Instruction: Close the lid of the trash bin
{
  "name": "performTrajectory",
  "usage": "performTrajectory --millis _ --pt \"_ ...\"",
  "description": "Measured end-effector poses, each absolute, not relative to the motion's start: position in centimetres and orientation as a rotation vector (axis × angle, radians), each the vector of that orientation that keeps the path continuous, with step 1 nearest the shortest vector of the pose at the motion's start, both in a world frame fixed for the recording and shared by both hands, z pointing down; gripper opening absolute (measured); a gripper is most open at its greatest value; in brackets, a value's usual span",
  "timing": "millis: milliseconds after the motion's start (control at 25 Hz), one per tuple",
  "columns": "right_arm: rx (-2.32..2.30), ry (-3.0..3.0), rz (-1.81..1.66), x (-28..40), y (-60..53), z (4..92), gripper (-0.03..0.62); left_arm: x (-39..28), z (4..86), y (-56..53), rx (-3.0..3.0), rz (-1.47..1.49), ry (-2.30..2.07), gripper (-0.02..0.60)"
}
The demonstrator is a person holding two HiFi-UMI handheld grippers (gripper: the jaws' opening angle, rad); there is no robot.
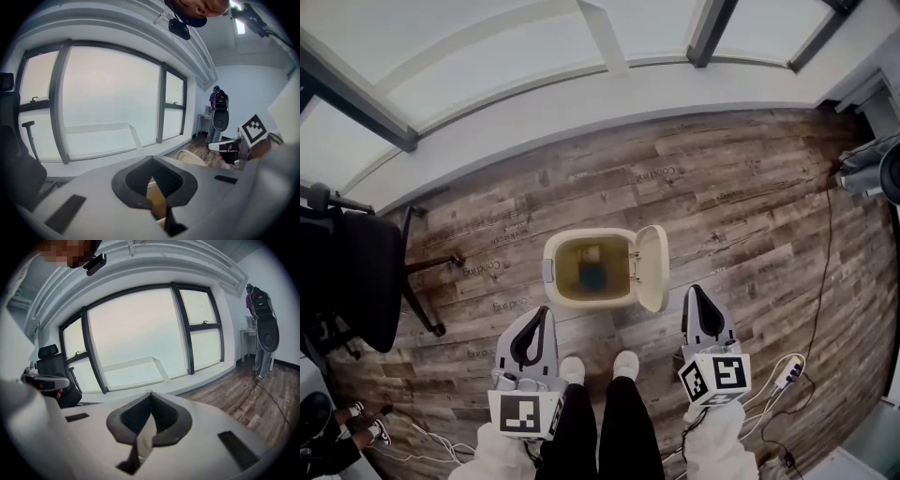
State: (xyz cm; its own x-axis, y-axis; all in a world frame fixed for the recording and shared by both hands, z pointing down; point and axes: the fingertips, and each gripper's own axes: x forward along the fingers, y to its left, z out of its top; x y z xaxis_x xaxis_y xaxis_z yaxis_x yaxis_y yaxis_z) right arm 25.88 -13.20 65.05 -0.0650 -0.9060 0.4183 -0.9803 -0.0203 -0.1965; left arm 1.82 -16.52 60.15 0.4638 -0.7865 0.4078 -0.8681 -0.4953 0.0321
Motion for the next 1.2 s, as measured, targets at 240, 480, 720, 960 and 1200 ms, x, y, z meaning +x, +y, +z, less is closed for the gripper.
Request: performTrajectory --millis 240,480,720,960,1200 --pt "1.998 -2.066 0.721 27.0 -15.1 69.4 0.023 1.0 60.6 -16.7 2.472 0.509 -1.438 0.008" --pt "1.954 -2.022 0.774 27.5 -16.1 72.9 0.023 0.9 61.1 -16.1 2.468 0.502 -1.403 0.009" --pt "1.879 -2.045 0.751 25.4 -16.7 73.1 0.023 0.2 61.1 -15.7 2.447 0.478 -1.41 0.009" --pt "1.846 -2.056 0.758 23.0 -17.3 73.6 0.023 -1.0 61.1 -16.1 2.441 0.46 -1.417 0.009" --pt "1.752 -2.079 0.771 18.7 -17.8 75.3 0.023 -3.5 62.6 -15.5 2.393 0.481 -1.394 0.009"
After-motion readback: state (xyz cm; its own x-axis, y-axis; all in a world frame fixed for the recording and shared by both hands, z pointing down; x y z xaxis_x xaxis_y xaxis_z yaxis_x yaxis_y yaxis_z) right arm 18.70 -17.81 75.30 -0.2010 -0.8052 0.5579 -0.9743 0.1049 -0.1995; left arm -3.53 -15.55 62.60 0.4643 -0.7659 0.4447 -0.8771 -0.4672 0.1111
